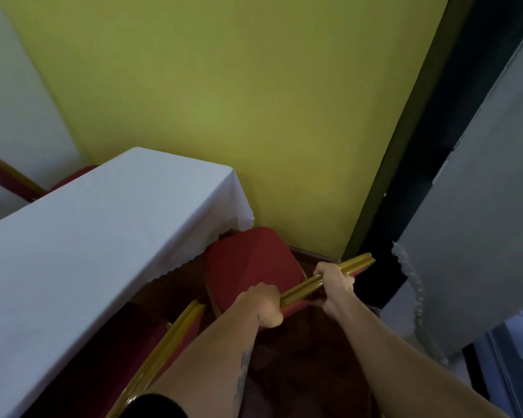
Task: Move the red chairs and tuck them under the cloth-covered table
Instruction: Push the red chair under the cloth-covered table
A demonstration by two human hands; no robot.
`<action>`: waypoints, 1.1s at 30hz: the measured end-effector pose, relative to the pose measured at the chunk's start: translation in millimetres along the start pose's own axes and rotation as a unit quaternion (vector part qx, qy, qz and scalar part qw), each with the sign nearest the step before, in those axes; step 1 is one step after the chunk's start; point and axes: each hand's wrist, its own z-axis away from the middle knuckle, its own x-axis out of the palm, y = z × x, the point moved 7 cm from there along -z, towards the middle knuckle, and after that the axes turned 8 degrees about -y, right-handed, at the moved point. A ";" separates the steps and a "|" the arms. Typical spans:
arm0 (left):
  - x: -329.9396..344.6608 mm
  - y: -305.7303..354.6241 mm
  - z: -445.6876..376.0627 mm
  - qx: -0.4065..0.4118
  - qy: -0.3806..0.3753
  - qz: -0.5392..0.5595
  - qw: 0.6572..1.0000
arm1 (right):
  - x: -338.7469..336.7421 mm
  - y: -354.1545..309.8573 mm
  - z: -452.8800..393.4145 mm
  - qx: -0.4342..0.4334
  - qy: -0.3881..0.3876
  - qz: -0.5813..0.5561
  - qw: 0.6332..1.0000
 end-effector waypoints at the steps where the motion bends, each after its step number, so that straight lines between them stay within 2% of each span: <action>1: -1.6 3.7 -3.0 -0.004 -0.001 0.005 1.000 | -0.6 -6.6 -7.2 -0.002 -0.009 0.014 1.000; 7: -11.6 28.1 -15.0 -0.025 0.017 0.035 0.999 | -2.7 -36.6 -48.8 0.010 -0.096 0.068 0.993; 10: -19.8 29.7 -19.4 -0.046 0.026 0.048 0.997 | 11.2 -45.7 -68.4 0.017 -0.159 0.086 0.983; 19: -34.4 17.3 -34.4 -0.115 0.035 0.110 0.987 | 60.3 -63.1 -102.6 0.034 -0.264 0.174 0.948; 26: -40.7 21.8 -44.3 -0.131 0.019 0.108 0.985 | 60.6 -68.3 -116.4 0.001 -0.264 0.160 0.951; 33: -44.4 37.6 -48.1 -0.138 -0.007 0.092 0.986 | 52.3 -77.2 -119.2 0.016 -0.284 0.204 0.937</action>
